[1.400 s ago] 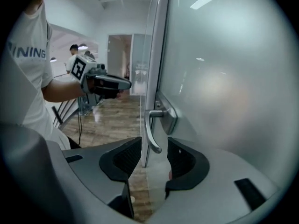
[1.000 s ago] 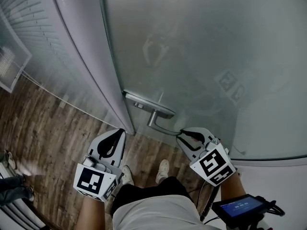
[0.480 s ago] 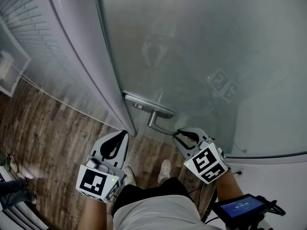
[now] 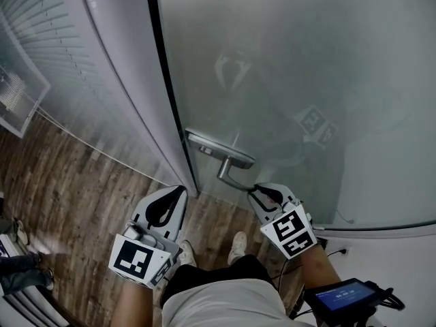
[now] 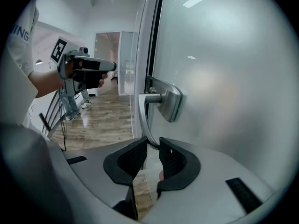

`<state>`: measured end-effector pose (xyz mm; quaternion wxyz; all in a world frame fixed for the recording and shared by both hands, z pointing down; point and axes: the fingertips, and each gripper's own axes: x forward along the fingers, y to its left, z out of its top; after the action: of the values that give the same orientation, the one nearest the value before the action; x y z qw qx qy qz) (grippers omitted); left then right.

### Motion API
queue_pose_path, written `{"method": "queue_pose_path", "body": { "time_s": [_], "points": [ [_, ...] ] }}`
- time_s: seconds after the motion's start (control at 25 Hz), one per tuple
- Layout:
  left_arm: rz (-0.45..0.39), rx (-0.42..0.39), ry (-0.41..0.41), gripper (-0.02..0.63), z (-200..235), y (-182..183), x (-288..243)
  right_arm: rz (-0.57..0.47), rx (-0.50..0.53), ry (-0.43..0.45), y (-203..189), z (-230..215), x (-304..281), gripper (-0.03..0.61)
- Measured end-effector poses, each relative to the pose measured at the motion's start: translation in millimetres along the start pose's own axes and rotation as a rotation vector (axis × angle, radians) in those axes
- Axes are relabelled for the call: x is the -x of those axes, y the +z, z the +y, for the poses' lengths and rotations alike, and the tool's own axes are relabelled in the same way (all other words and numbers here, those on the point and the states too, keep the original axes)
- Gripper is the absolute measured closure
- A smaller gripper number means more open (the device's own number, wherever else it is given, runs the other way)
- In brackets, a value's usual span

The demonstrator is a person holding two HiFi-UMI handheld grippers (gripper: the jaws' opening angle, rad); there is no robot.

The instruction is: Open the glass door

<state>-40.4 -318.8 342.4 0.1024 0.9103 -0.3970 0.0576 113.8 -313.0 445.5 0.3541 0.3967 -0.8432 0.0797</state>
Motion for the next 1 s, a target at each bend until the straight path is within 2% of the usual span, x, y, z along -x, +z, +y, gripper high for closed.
{"method": "queue_pose_path", "body": {
  "time_s": [0.24, 0.64, 1.0],
  "points": [
    [-0.014, -0.004, 0.001, 0.614, -6, 4, -1, -0.031, -0.037, -0.048, 2, -16, -3, 0.500],
    [-0.035, -0.006, 0.000, 0.614, -12, 6, -1, -0.056, -0.039, -0.117, 16, -53, 8, 0.499],
    [-0.055, 0.002, -0.011, 0.614, -20, 11, -4, -0.041, -0.043, -0.148, 17, -85, 4, 0.499]
  ]
}}
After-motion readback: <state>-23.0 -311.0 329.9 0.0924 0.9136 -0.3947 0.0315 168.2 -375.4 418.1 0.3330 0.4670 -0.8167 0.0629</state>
